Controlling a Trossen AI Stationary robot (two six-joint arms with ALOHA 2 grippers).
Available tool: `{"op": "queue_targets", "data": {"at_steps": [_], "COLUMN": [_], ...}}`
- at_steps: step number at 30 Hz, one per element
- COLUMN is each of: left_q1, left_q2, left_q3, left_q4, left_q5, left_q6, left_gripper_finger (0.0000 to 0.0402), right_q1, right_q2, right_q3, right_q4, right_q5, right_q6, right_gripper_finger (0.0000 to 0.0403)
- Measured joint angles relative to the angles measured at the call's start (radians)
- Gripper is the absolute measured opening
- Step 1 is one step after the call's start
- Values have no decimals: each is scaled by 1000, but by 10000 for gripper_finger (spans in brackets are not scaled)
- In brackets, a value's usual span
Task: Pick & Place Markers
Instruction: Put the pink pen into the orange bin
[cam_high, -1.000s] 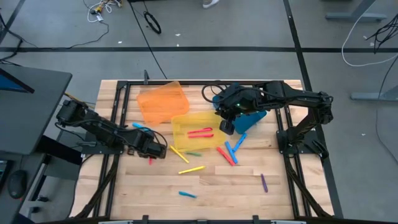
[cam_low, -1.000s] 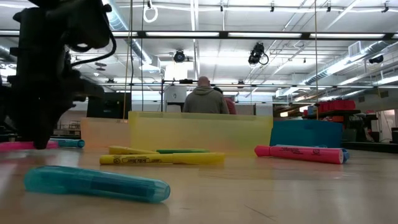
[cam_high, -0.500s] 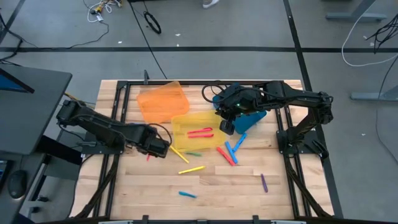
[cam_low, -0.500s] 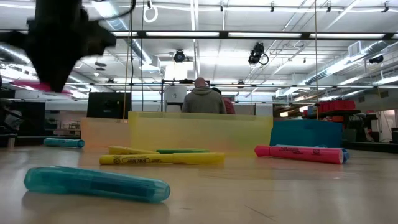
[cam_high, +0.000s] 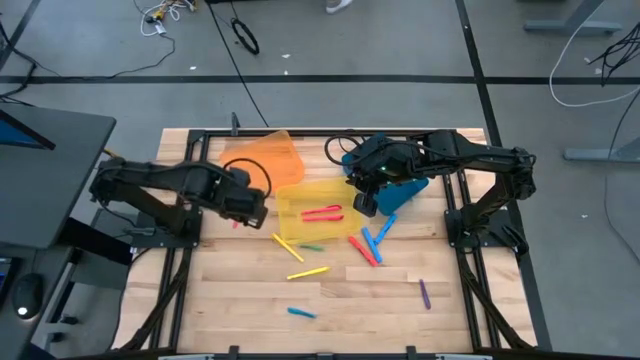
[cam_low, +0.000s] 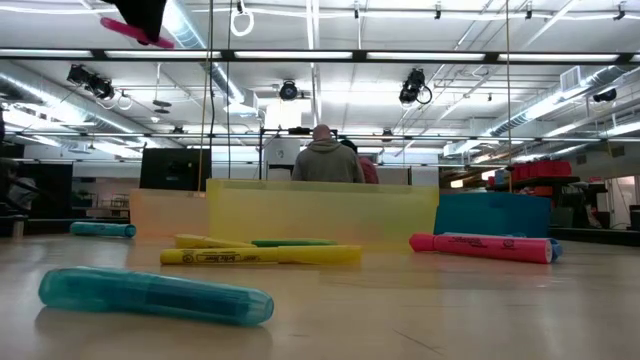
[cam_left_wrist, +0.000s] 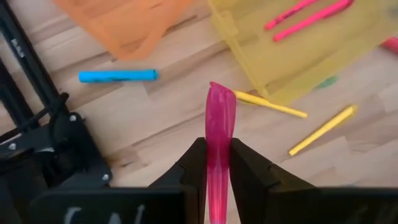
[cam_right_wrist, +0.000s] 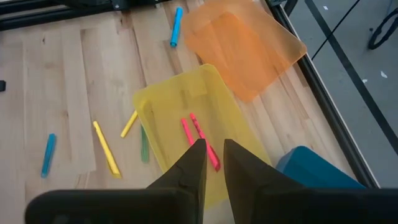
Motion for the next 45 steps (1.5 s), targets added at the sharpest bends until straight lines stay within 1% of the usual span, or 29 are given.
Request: {"op": "queue_targets", "data": {"at_steps": [3,6,13,18,23,25,30,32,35,40,45], "left_q1": [55,134,366,521,672,734,871,897,903,869,825], "left_q2": [1,1,19,40,87,114,188,210,238,308,392], "left_q3": [0,0,-1,-1,-1,-1,-1,-1,-1,-1,-1], "left_q4": [16,66,170,229,246,270,327,342,364,385,388], "left_q5": [-4,-25,-9,-3,2,23,125,130,131,138,34], "left_q6": [33,104,330,447,562,606,699,728,795,1105,1359], "left_gripper_finger": [58,58,58,58,58,58,58,58,58,58,58], "right_q1": [0,0,0,0,0,0,0,0,0,0,0], "right_q2": [0,0,0,0,0,0,0,0,0,0,0], "right_q3": [0,0,0,0,0,0,0,0,0,0,0], "right_q4": [0,0,1,12,19,20,39,42,42,42,43], "right_q5": [0,0,0,-1,-1,-1,0,0,0,0,0], "right_q6": [6,7,7,20,29,27,27,27,27,28,27], "right_gripper_finger": [56,56,56,56,56,56,56,56,56,56,56]}}
